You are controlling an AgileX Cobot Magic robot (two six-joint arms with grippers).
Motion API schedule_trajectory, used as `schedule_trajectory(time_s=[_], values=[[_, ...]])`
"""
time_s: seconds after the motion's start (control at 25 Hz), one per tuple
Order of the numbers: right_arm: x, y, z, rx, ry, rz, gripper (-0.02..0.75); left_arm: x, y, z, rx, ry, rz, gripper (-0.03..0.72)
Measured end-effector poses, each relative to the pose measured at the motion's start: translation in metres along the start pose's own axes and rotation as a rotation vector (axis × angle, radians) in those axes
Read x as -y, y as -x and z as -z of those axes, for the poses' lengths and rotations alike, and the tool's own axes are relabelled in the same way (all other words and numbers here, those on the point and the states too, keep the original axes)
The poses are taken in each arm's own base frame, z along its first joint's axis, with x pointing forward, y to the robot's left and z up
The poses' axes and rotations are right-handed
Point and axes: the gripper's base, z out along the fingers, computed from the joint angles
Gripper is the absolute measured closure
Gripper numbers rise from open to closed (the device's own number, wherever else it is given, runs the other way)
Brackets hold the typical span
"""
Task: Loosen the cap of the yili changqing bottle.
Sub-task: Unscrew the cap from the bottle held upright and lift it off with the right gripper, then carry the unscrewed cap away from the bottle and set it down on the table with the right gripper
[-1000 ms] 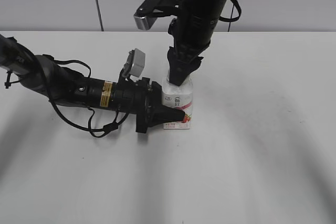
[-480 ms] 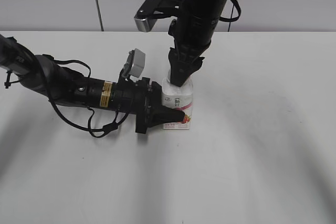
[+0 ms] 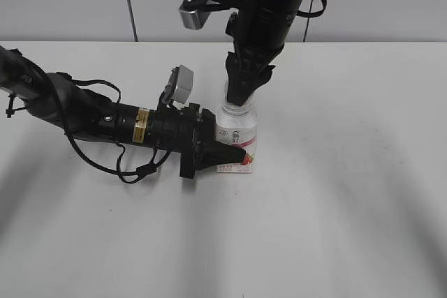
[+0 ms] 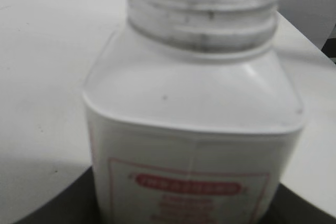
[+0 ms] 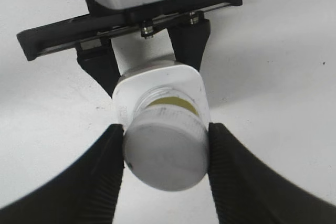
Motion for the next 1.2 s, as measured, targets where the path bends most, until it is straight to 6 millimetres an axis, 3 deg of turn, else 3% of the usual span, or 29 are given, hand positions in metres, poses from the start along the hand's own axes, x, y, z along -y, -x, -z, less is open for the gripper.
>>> schedule_trajectory(time_s=[0.2,0.56,0.76,1.04,1.2], values=[[0.0,-0.001,0.001,-0.006,-0.008,-0.051,0.351,0.001,-0.001,0.0,-0.009,-0.01,-0.006,0.311],[-0.004,0.001,0.025,0.024,-0.048,-0.188,0.351,0.002,0.0,0.001,-0.019,-0.023,-0.037,0.311],[0.004,-0.009,0.034,0.007,-0.099,-0.321,0.351,0.002,0.0,0.001,-0.021,-0.024,-0.04,0.311],[0.043,-0.058,0.05,0.055,-0.101,-0.639,0.351,0.002,0.0,0.001,-0.022,-0.026,-0.041,0.311],[0.059,-0.093,0.045,0.045,-0.116,-0.809,0.351,0.002,0.0,0.001,-0.022,-0.026,-0.041,0.311]])
